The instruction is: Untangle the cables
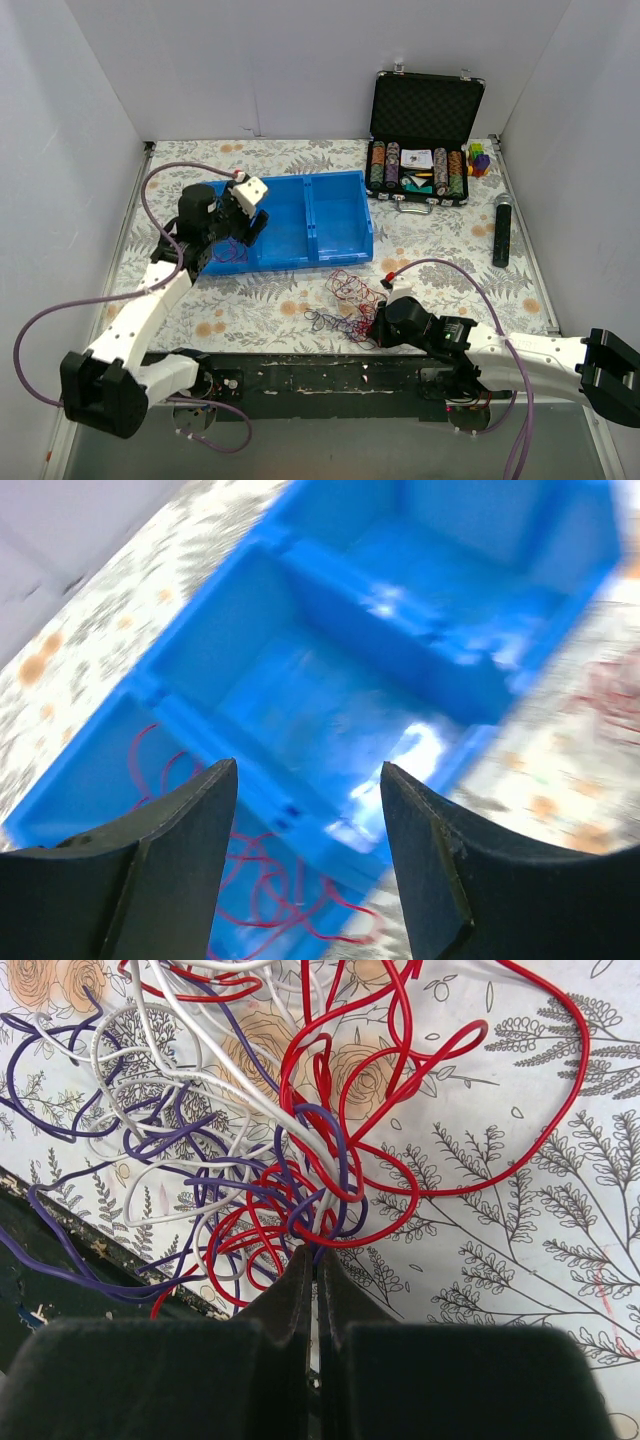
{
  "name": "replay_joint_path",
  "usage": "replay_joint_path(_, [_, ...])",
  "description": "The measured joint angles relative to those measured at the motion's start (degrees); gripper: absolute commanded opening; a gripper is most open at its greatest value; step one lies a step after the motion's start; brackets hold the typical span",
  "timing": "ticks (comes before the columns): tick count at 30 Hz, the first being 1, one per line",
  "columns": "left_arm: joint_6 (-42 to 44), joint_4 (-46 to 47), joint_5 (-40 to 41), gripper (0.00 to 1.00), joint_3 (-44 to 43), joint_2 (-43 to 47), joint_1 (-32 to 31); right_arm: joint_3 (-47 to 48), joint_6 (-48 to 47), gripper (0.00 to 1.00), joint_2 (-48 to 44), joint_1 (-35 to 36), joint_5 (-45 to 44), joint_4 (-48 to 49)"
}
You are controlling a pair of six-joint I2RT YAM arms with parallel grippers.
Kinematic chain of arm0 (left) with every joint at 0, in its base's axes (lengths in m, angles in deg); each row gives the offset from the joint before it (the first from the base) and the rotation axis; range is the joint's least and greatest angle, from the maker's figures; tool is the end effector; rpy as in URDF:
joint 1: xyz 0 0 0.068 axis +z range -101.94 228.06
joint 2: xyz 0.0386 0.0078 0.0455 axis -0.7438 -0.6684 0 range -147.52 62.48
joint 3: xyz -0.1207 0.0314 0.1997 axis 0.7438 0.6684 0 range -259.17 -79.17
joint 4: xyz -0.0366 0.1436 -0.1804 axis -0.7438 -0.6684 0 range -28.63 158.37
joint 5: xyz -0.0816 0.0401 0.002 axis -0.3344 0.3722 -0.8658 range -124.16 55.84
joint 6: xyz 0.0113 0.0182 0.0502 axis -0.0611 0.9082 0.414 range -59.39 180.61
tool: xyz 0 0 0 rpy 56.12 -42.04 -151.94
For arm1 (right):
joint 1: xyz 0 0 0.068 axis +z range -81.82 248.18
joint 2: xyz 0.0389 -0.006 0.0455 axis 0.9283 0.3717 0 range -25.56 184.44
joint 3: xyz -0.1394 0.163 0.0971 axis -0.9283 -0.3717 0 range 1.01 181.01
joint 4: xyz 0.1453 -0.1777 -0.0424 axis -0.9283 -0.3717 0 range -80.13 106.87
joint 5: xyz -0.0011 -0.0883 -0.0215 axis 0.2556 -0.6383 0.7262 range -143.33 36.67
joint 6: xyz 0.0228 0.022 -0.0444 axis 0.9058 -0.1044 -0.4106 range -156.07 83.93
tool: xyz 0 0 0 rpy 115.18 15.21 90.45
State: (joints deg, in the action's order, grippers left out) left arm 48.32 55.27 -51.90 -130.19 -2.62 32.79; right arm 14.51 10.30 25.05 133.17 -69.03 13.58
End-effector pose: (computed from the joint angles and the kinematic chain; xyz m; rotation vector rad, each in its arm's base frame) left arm 0.2336 -0.0753 0.2739 0.2504 2.0618 -0.6140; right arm 0.0799 0.1479 0.1350 -0.2320 2.3375 0.7125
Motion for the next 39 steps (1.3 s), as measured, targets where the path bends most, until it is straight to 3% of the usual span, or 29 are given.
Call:
replay_joint_path(3, [-0.13,-4.07,-4.35,0.60,0.63,7.21,-6.05,0.00,0.00,0.01,0.04,0.00,0.00,0.04])
replay_joint_path(7, [-2.71,-6.27,-8.55,0.57,5.60,15.87,-22.12,0.00,0.04,0.01,0.48,0.00,0.02,0.55])
replay_joint_path(12, [-8.68,-5.66,-9.05,0.55,8.87,9.46,-30.88,0.00,0.20,0.01,0.57,0.00,0.02,0.72])
replay_joint_path(24, [-9.22,-2.67,-10.16,0.53,8.68,-8.44,-33.68,0.24,0.22,0.01,-0.15,0.00,-0.26,-0.83])
replay_joint_path(31, [-7.34,-1.46,-11.50,0.52,7.96,-10.80,-34.25,0.24,0.20,0.01,-0.66,0.00,-0.26,-1.44])
replay_joint_path(34, [-6.95,-1.03,-11.78,0.49,7.96,-11.13,-34.49,0.24,0.20,0.01,-0.66,0.00,-0.24,-1.44])
replay_joint_path(39, [-6.38,-0.39,-11.89,0.35,7.96,-12.02,-35.45,0.24,0.20,0.01,-0.61,0.00,-0.24,-1.42])
